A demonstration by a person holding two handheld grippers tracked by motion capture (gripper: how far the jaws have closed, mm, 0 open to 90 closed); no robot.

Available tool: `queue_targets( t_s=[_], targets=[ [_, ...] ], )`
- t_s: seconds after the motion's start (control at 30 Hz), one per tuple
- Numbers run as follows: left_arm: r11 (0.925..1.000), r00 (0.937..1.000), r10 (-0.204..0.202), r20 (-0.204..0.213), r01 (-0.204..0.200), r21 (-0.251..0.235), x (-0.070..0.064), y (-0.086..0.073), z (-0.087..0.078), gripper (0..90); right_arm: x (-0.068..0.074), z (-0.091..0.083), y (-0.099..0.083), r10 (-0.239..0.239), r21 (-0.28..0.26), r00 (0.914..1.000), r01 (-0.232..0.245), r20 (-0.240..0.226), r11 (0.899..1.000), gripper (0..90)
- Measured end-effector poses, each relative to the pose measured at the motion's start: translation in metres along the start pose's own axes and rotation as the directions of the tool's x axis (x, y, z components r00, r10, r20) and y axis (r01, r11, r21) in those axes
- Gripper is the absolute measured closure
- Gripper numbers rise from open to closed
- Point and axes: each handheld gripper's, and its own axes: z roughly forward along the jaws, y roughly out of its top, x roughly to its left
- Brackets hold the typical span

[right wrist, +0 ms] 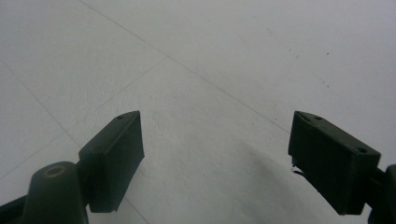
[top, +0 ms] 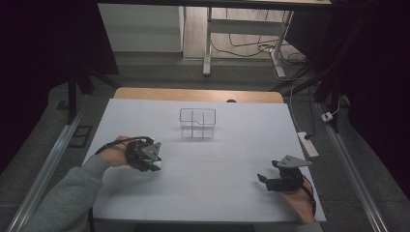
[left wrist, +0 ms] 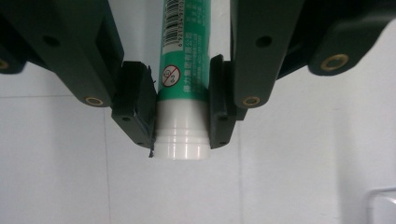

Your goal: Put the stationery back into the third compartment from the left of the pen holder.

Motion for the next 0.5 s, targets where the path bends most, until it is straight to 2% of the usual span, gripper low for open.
queue_targets(
  t_s=[0.17,0.27,0.37,0.5],
  targets=[
    [0.9963,0.9971,-0.068,-0.035,0.066,-0.055,0.003,-0.005,-0.009,64.5,0.0,0.0,0.0,0.0,-0.004,1.0,0.0,-0.001,1.0,17.6],
    [0.9887,0.9906,-0.123,-0.059,0.117,-0.094,0.005,-0.008,-0.014,64.5,0.0,0.0,0.0,-0.002,0.004,1.0,0.002,0.009,1.0,17.6],
    [0.9748,0.9802,-0.176,-0.09,0.161,-0.154,0.007,-0.01,-0.019,64.5,0.0,0.0,0.0,-0.002,0.005,1.0,0.002,0.003,1.0,17.6],
    [0.9573,0.9627,-0.239,-0.126,0.212,-0.196,0.01,-0.009,-0.026,64.5,0.0,0.0,0.0,-0.001,0.003,0.9999,0.001,0.011,1.0,17.6]
  ],
)
